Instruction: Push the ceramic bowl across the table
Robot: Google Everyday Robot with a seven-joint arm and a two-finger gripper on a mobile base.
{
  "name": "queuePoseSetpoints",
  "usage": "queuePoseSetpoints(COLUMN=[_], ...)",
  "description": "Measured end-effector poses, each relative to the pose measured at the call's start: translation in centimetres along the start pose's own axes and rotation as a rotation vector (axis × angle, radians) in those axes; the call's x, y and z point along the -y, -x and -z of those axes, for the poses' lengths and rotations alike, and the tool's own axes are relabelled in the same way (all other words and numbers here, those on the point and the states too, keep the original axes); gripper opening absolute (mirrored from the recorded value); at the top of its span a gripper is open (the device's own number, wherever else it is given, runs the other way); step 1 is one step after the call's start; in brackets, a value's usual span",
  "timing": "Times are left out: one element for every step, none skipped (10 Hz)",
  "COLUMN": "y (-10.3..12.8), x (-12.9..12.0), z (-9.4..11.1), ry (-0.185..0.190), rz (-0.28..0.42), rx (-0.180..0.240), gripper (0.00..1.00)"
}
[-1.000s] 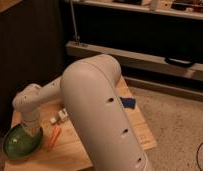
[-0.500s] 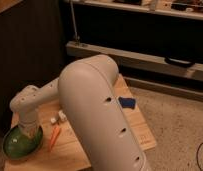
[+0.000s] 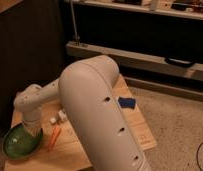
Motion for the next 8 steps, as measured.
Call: queuePoseSetpoints(y=[-0.2,-0.3,-0.4,-0.6,-1.0,-1.7,-2.1,-2.5], x=[0.8,1.5,1.9,2.4,3.1,4.2,4.8,5.5], z=[-0.4,-0.9,-1.3,-1.5,-1.3,-0.5,0.2,0.7], ry=[0.003,0.007,0.009,0.009,0.009,-0.001,-0.007,-0.015], rz=[-0.014,-0.028,-0.036,-0.048,-0.063,-0.089,-0.105,-0.117], rx=[-0.005,-0.012,-0.018,-0.022,-0.020,-0.009,0.001,0.005], gripper=[0.04,0.04,0.04,0.04,0.04,0.04,0.04,0.04])
